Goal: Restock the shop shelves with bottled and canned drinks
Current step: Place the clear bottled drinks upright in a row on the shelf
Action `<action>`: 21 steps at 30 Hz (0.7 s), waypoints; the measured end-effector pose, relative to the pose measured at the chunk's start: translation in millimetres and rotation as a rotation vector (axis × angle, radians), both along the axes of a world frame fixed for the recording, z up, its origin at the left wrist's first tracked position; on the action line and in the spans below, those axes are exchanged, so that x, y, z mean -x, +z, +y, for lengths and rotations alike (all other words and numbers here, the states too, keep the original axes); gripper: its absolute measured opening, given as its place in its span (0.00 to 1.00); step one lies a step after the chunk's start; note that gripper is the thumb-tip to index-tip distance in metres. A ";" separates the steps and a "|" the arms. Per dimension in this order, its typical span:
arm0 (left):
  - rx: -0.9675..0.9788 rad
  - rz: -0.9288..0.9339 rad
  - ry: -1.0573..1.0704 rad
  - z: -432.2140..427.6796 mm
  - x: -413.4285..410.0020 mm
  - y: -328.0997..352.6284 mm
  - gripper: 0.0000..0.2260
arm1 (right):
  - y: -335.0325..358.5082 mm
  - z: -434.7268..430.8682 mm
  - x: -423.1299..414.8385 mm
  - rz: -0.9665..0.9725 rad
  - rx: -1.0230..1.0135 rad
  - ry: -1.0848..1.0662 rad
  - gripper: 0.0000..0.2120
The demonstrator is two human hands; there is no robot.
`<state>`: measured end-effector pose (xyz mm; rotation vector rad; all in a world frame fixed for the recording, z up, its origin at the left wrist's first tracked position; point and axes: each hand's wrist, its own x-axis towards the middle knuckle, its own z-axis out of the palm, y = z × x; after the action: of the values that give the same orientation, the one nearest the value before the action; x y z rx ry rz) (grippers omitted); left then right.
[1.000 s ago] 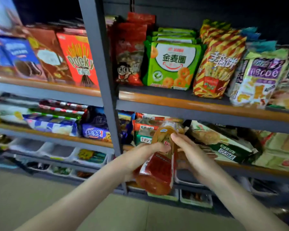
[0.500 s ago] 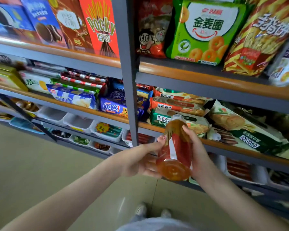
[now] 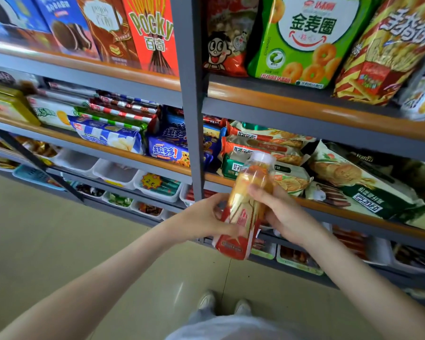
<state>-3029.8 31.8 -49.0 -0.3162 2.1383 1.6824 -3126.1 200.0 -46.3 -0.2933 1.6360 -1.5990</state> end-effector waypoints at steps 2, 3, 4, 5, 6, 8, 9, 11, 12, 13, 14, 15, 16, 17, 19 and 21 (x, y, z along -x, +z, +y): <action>0.197 0.083 -0.086 0.1 -1.3 -2.5 0.27 | 3.1 -1.7 -1.5 0.099 0.044 0.094 0.24; 0.286 0.132 -0.096 -0.1 -2.6 -5.6 0.28 | 7.0 -2.1 -1.5 0.145 0.069 0.120 0.26; 0.378 0.187 -0.085 -0.3 -4.0 -8.3 0.30 | 10.4 -1.9 0.2 0.195 0.095 0.119 0.32; 0.467 0.231 -0.064 -1.1 -5.6 -11.3 0.32 | 15.0 -1.7 2.3 0.251 0.112 0.099 0.36; 0.539 0.264 -0.035 -1.8 -7.4 -12.8 0.34 | 19.2 -2.0 4.2 0.325 0.117 0.086 0.36; 0.641 0.314 0.023 -3.2 -10.0 -13.7 0.35 | 24.4 -3.7 6.4 0.459 0.097 0.115 0.34; 0.673 0.329 0.049 -4.1 -10.9 -13.4 0.35 | 25.0 -4.8 6.7 0.485 0.096 0.133 0.33; 0.685 0.340 0.088 -7.4 -11.7 -12.8 0.33 | 25.2 -7.2 4.8 0.480 0.117 0.153 0.34; 0.655 0.334 0.099 -8.7 -12.2 -10.7 0.31 | 23.7 -7.8 2.8 0.477 0.115 0.158 0.36; 0.589 0.311 0.116 -9.3 -12.4 -7.8 0.29 | 21.8 -7.8 -0.5 0.489 0.097 0.172 0.40; 0.480 0.274 0.139 -9.0 -12.7 -2.6 0.26 | 18.8 -7.7 -4.7 0.519 0.069 0.204 0.44; 0.322 0.218 0.167 -8.6 -11.7 3.0 0.24 | 15.9 -7.3 -9.5 0.571 0.034 0.246 0.47; 0.138 0.155 0.200 -8.4 -10.2 9.5 0.23 | 13.6 -6.9 -15.1 0.610 0.013 0.279 0.48; -0.035 0.091 0.238 -8.1 -8.8 16.8 0.22 | 13.6 -5.9 -20.6 0.612 0.008 0.298 0.47; -0.226 0.004 0.271 -8.7 -6.6 30.5 0.20 | 20.1 -4.1 -26.3 0.545 0.027 0.287 0.43; -0.299 -0.041 0.270 -8.1 -4.8 43.6 0.25 | 29.3 -1.2 -24.4 0.578 0.015 0.316 0.44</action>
<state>-3025.1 23.7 -5.5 -0.5638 1.8435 2.0934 -3101.6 198.8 -17.0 -1.0456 1.8762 -1.3515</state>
